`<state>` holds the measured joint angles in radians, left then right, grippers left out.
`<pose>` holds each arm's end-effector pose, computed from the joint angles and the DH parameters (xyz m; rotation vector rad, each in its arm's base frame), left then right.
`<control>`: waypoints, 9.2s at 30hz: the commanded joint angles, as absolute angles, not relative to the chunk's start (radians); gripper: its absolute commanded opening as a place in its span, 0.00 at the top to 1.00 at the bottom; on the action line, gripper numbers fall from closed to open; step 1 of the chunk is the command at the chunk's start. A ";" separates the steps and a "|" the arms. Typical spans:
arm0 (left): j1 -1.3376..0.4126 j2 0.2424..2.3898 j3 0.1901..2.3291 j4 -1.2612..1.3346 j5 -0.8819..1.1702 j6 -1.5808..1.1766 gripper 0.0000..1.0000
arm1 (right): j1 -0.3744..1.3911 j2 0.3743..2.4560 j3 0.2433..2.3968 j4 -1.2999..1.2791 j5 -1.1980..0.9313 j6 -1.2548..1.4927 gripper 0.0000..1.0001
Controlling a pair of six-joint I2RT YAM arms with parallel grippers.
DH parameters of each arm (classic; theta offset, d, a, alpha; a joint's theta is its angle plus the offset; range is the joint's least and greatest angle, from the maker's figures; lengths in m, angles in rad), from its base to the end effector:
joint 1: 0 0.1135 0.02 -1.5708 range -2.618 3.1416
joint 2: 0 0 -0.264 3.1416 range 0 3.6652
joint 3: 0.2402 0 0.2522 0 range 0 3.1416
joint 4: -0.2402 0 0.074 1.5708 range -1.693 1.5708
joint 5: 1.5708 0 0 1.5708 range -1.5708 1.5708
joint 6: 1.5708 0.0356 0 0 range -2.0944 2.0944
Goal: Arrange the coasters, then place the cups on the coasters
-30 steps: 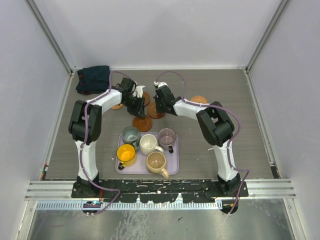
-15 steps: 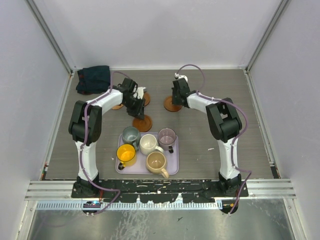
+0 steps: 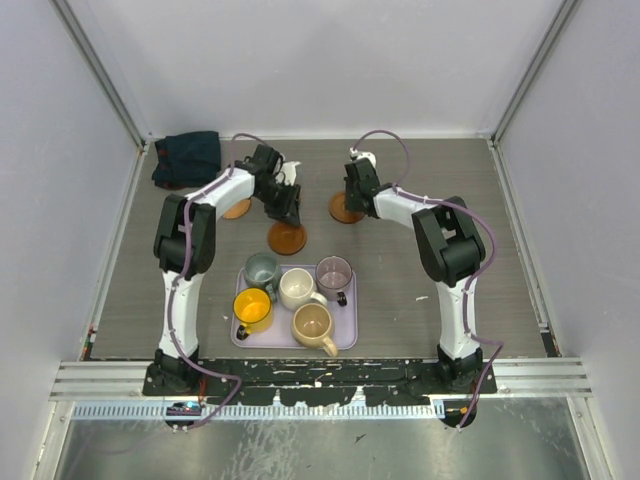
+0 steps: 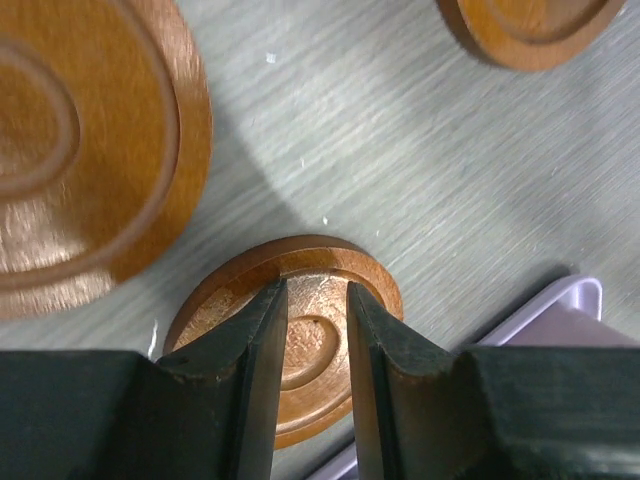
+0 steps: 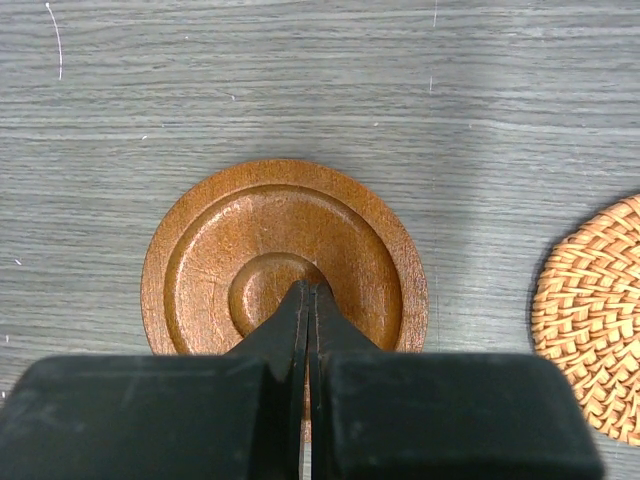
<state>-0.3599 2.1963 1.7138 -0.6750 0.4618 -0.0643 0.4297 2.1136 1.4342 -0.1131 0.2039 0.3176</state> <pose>0.4267 -0.1775 0.1700 0.5371 2.6903 -0.7507 0.4221 0.1855 0.1548 -0.0331 2.3458 0.1276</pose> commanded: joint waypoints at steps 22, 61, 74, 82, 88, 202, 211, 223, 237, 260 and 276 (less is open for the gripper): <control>-0.364 2.491 2.166 -0.499 0.692 -0.218 0.63 | 0.384 2.132 1.449 -0.176 0.226 0.310 0.99; -0.176 1.600 1.099 -0.252 0.117 -0.139 0.51 | 0.714 2.130 1.610 -0.161 0.159 0.172 0.94; -0.173 1.709 1.012 0.079 0.344 -0.348 0.69 | 0.719 2.224 1.659 -0.206 0.164 0.196 0.94; -0.173 1.837 1.084 0.153 0.408 -0.439 0.76 | 0.698 2.264 1.689 -0.244 0.267 0.232 0.95; -0.173 1.911 1.126 0.164 0.402 -0.450 0.79 | 0.648 2.262 1.678 -0.250 0.262 0.274 0.95; -0.040 1.827 1.268 -0.176 0.270 -0.315 0.71 | 0.718 2.461 2.028 -0.226 0.075 0.152 0.90; -0.037 1.837 1.276 -0.189 0.270 -0.314 0.70 | 0.734 2.456 2.019 -0.232 0.087 0.171 0.91; -0.034 1.827 1.238 -0.084 0.305 -0.321 0.69 | 0.716 2.437 2.182 -0.213 0.268 0.087 0.87; -0.034 1.707 1.141 0.010 0.361 -0.318 0.68 | 0.592 2.265 1.952 -0.163 0.337 0.196 0.84; -0.034 1.704 1.098 0.021 0.380 -0.329 0.67 | 0.549 2.338 1.902 -0.204 0.238 0.225 0.87; -0.034 1.708 1.093 0.025 0.382 -0.347 0.66 | 0.600 2.297 1.720 -0.205 0.186 0.271 0.91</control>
